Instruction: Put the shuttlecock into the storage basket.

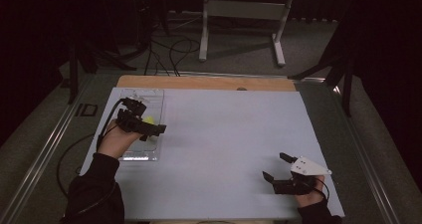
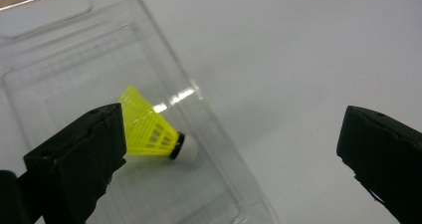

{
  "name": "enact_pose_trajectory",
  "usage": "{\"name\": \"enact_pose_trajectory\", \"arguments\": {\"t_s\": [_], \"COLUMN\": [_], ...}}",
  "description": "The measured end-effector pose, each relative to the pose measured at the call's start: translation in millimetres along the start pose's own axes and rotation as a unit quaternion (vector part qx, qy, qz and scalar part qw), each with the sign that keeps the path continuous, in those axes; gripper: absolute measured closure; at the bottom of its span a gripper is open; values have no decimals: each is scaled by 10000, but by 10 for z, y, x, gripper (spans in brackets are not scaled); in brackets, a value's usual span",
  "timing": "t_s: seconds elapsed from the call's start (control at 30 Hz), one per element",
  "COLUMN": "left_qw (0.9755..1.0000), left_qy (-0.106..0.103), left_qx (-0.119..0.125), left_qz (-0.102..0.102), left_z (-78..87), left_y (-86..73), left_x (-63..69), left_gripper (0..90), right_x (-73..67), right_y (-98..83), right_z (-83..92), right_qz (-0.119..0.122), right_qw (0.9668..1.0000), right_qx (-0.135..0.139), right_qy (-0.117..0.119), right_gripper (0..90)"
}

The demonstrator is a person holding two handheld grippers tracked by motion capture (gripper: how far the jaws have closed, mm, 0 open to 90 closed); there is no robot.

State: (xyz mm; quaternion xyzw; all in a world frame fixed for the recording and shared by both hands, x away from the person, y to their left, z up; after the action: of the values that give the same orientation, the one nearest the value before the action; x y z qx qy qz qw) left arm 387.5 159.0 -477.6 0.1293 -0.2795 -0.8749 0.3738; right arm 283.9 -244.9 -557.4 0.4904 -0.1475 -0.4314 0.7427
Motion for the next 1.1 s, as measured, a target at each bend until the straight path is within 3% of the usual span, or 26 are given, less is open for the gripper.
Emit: {"name": "enact_pose_trajectory", "arguments": {"t_s": [0.1, 0.33, 0.6, 0.77, 0.93, 1.03, 1.07, 1.1], "left_qw": [9993, 9978, 9923, 9844, 9749, 9699, 9699, 9682], "left_qy": [-311, -409, -694, -884, -1093, -1275, -1275, -1333], "left_qx": [119, 288, 556, 712, 832, 923, 923, 944], "left_qz": [-139, -436, -857, -1342, -1751, -1859, -1859, -1894], "left_z": [17, 52, 70, 54, 25, -2, -2, -11], "left_y": [65, 220, 353, 424, 456, 471, 471, 473], "left_x": [98, 257, 496, 708, 886, 985, 985, 1014], "left_gripper": [1, 1, 1, 2, 2, 2, 2, 2], "right_x": [0, -2, -1, -4, -5, -7, -7, -6], "right_y": [-1, 0, 1, 2, 3, 3, 3, 3], "right_z": [-1, 2, 5, 6, 9, 11, 11, 13], "right_qz": [-4, 0, 1, -2, -4, -11, -11, -13], "right_qw": [10000, 10000, 10000, 10000, 10000, 10000, 10000, 10000], "right_qx": [-4, 0, 7, 14, 17, 20, 20, 18], "right_qy": [3, -5, -1, 6, 15, 18, 18, 12], "right_gripper": [93, 94, 93, 93, 93, 93, 93, 93]}}
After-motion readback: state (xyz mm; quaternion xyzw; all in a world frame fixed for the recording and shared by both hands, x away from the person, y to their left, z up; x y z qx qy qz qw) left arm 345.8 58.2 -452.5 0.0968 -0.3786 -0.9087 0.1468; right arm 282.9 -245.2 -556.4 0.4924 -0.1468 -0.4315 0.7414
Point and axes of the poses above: each handheld gripper's, and its own axes: z roughly backward along the jaws, y roughly out of its top, x roughly to its right, the point moved 8 cm from there along -z, roughly forward along the jaws, and after that the axes turned 14 degrees about -z, right-handed, at the moved point
